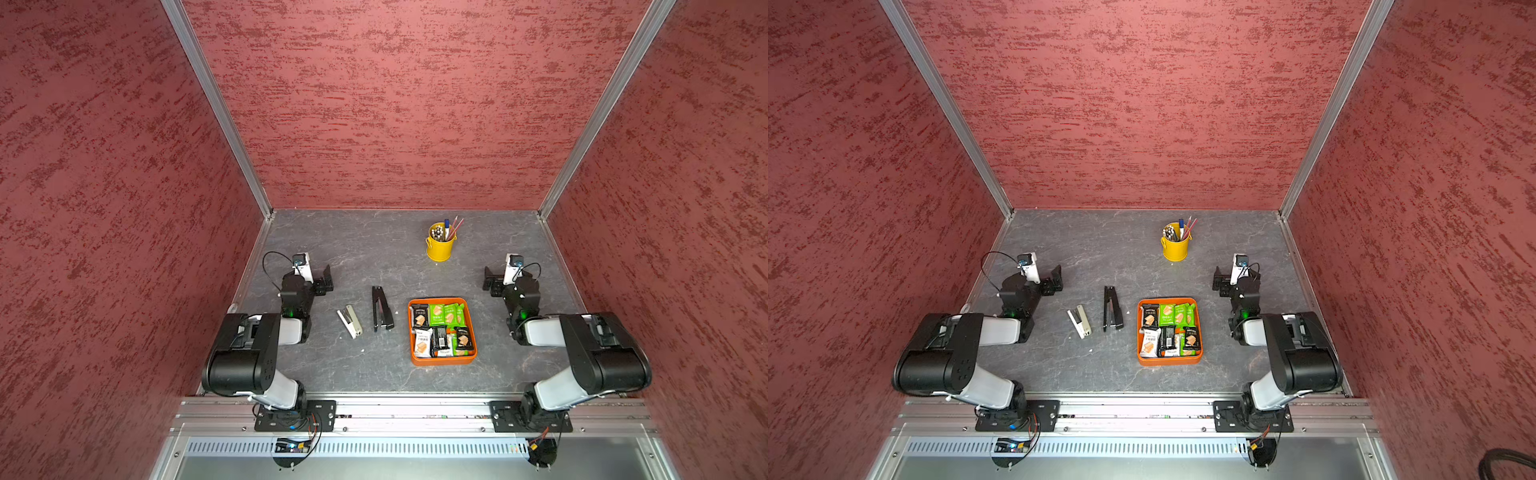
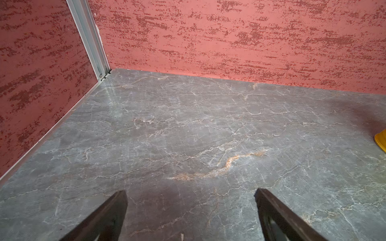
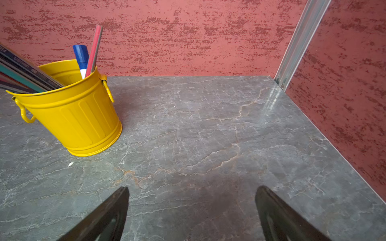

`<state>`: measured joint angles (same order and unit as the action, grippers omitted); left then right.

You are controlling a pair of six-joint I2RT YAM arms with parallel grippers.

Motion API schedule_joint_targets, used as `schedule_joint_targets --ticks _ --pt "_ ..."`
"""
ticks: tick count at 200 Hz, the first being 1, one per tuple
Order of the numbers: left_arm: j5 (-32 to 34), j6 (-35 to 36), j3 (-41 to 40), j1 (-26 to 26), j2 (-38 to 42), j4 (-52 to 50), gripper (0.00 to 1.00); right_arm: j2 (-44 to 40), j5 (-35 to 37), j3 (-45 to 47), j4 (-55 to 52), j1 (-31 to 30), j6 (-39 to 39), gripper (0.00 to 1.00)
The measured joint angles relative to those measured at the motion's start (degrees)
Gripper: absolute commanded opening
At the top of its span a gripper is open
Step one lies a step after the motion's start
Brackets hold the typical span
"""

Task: Take the cookies out of the storage box
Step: Move the storage box to the center of the board.

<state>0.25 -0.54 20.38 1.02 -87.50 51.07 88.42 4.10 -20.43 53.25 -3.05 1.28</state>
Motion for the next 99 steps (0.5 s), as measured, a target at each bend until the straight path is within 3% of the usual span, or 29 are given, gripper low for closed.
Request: schedule_joint_targets --ticks 99 --pt "0.02 0.0 0.0 0.0 0.0 0.0 1.0 0.0 -2.49 0.0 0.02 0.02 0.9 0.98"
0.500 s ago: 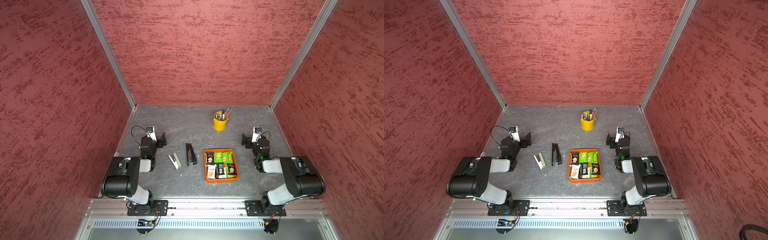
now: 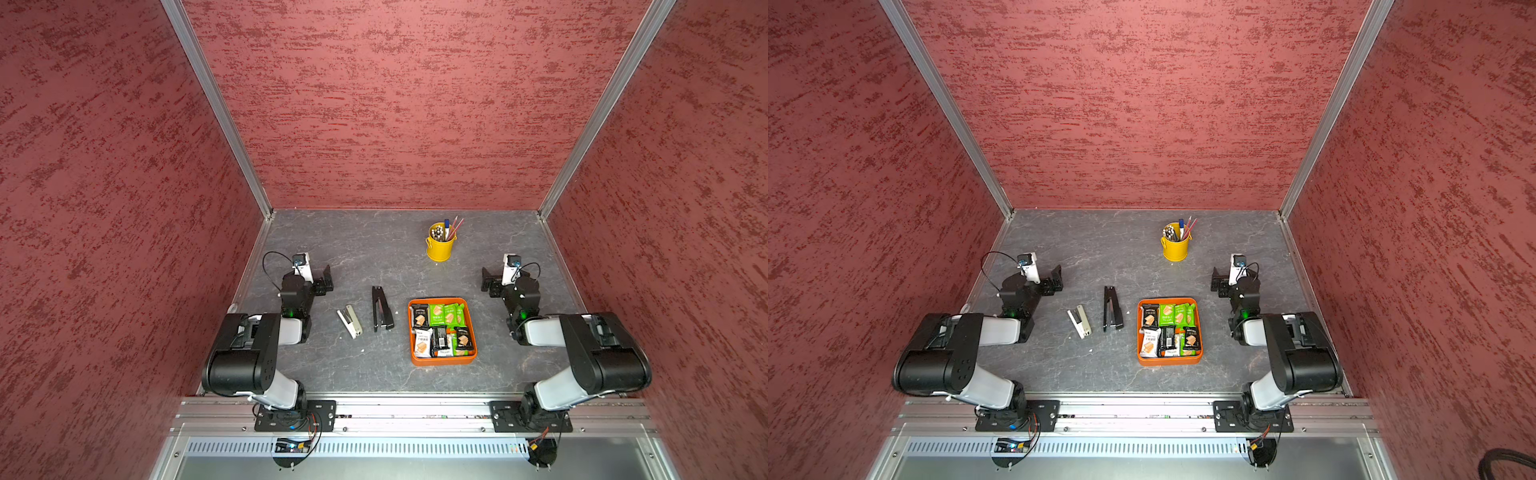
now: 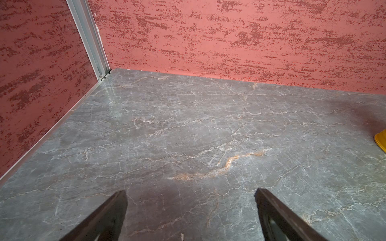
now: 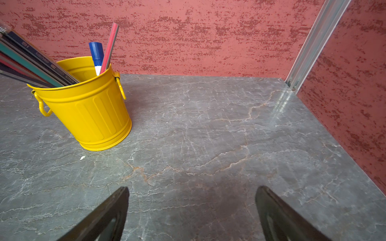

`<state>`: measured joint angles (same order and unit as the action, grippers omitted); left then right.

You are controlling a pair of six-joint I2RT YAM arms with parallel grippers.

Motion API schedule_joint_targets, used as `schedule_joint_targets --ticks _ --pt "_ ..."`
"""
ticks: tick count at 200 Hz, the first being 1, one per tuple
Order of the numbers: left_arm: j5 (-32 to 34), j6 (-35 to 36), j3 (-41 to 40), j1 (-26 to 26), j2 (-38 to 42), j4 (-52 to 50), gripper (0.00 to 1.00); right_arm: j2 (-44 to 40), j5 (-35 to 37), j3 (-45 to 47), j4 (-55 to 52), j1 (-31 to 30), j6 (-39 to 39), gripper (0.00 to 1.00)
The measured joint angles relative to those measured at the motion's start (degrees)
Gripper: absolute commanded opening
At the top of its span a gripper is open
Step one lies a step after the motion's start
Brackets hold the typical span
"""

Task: Take the cookies out of the storage box
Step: Move the storage box to the center of the board.

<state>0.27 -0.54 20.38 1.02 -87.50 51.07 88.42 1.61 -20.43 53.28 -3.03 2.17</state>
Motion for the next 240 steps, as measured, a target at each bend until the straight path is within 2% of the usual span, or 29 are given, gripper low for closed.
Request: schedule_joint_targets --ticks 108,130,160,180,208,224,240 --pt "-0.02 0.02 0.0 0.0 0.0 -0.02 1.0 -0.17 -0.48 -0.52 -0.55 0.72 -0.22 0.99" --pt "-0.02 0.02 0.0 0.0 0.0 0.0 1.0 -4.9 0.07 0.09 -3.13 0.72 -0.31 0.98" --pt "-0.04 0.04 0.0 0.0 0.0 -0.02 1.0 -18.93 1.05 -2.54 -15.61 0.74 -3.58 0.98" --pt "0.0 0.02 0.0 0.0 0.0 -0.02 1.0 -24.35 1.14 -8.85 -26.01 0.74 -10.25 0.98" --pt "1.62 0.11 1.18 -0.26 3.39 -5.11 1.0 -25.66 -2.12 -17.79 -40.59 0.85 -20.33 0.98" --pt "2.62 0.35 2.89 -0.94 10.1 -11.52 1.0 -23.41 -6.8 -24.22 -50.99 0.87 -24.35 0.98" --pt "3.15 -0.7 7.23 -1.55 16.9 -20.44 1.0 -19.82 -11.34 -30.71 -60.83 0.87 -26.97 0.94"
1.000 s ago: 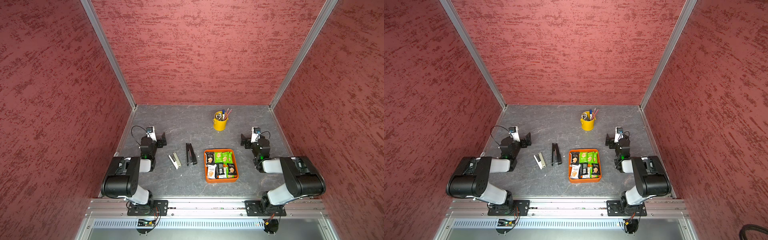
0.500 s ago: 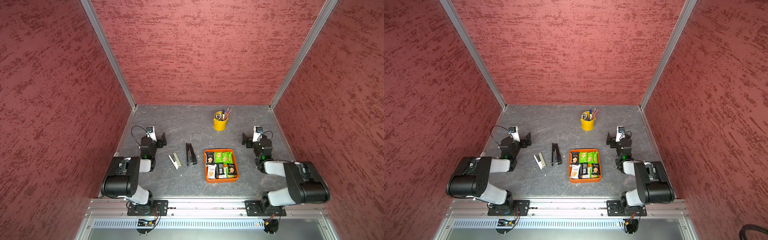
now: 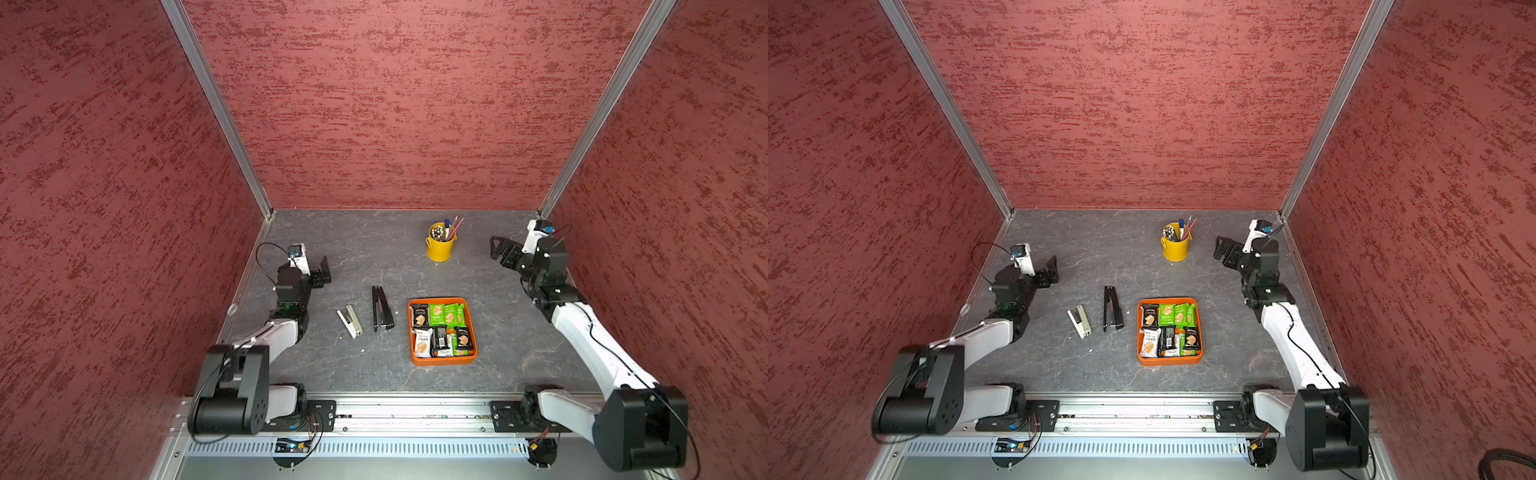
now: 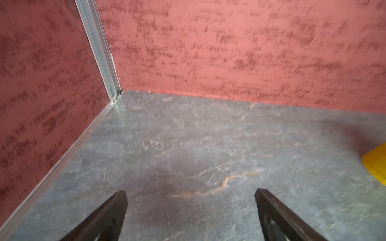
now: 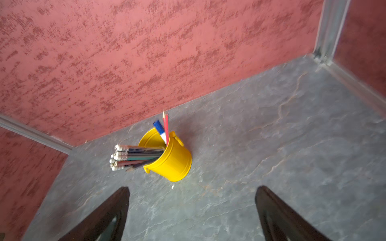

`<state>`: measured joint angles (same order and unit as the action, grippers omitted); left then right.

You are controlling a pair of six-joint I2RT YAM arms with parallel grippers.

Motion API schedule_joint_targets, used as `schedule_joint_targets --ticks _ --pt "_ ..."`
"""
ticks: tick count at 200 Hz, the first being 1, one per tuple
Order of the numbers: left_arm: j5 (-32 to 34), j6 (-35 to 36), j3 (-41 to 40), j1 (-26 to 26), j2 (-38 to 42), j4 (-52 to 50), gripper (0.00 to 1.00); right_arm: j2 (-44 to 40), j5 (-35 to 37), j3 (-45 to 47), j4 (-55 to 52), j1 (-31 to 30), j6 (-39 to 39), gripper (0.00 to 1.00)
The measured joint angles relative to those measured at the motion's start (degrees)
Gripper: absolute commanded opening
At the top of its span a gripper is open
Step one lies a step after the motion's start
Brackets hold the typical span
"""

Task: Take the cookies out of the storage box
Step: Move the storage box to the center of the board.

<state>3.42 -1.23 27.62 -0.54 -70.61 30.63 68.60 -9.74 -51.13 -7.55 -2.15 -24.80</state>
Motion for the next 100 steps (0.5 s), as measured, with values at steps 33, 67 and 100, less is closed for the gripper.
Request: schedule_joint_targets --ticks 33,67,100 --pt "0.44 -5.88 14.93 -1.03 6.54 -22.27 1.0 2.54 -6.82 -3.21 -15.37 -0.26 -2.29 0.91" --pt "-1.46 -13.29 25.18 -3.76 6.12 -44.04 1.0 -0.57 -10.19 -2.73 -29.09 -1.01 -2.05 0.82" --pt "-3.91 -22.62 28.02 -5.99 3.65 -60.57 1.0 -5.68 -10.86 -2.21 -39.36 -3.08 -0.28 0.71"
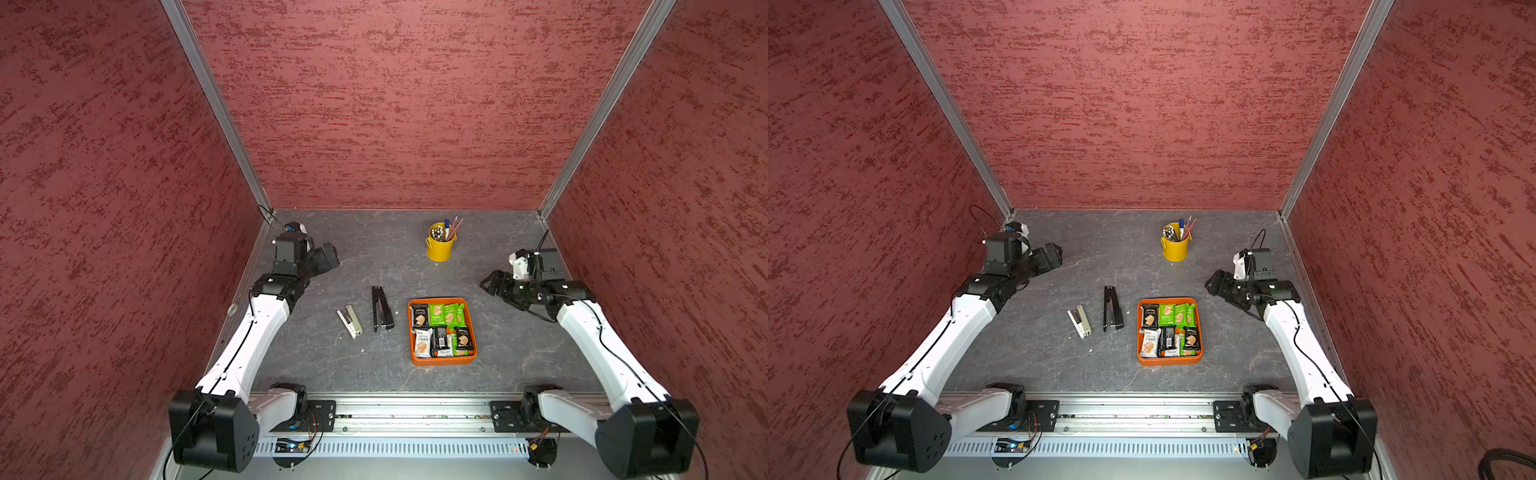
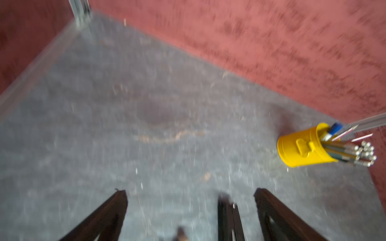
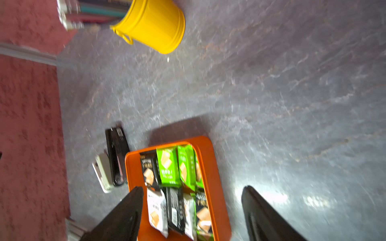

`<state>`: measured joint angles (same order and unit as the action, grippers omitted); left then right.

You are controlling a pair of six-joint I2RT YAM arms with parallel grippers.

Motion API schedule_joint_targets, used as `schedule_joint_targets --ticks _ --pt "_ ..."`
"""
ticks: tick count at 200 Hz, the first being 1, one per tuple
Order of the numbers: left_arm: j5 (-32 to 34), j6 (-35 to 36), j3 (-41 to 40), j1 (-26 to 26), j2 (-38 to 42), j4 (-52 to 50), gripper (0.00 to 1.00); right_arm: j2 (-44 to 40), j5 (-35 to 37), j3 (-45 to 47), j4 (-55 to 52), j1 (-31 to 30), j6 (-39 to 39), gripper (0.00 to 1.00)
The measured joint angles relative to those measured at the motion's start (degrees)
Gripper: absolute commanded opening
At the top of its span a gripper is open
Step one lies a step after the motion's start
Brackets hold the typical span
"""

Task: Take the cookies out of the storage box
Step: Move the storage box to the center of the board.

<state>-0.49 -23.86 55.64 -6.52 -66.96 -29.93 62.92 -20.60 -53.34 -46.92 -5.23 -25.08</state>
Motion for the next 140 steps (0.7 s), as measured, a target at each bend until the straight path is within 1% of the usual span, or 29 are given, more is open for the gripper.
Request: schedule_joint_targets --ticks 26,35,65,75,101,140 --pt "-2.86 -7.67 0.07 -1.07 -1.38 -9.79 1.0 -2.23 -0.11 1.46 -5.44 -2.73 1.31 0.59" --pt "-3.89 -10.01 0.04 -1.62 -1.6 -12.07 1.0 -2.45 -0.11 2.12 -6.58 -4.04 1.51 0.56" --pt "-7.41 -15.47 -0.85 -3.52 -1.62 -14.86 1.0 -2.47 0.48 4.31 -8.26 -8.39 1.46 0.5" --pt "-8.11 -16.55 -1.4 -4.17 -1.62 -15.23 1.0 -2.34 0.94 4.72 -8.31 -10.19 0.96 0.49" --pt "-8.72 -17.94 -1.79 -6.58 -2.8 -15.69 1.0 -0.24 2.93 4.76 -7.58 -14.75 -0.42 0.42" --pt "-9.46 -17.66 -0.28 -10.58 -9.09 -16.61 1.0 5.9 7.13 4.76 -5.49 -18.58 -2.14 0.42"
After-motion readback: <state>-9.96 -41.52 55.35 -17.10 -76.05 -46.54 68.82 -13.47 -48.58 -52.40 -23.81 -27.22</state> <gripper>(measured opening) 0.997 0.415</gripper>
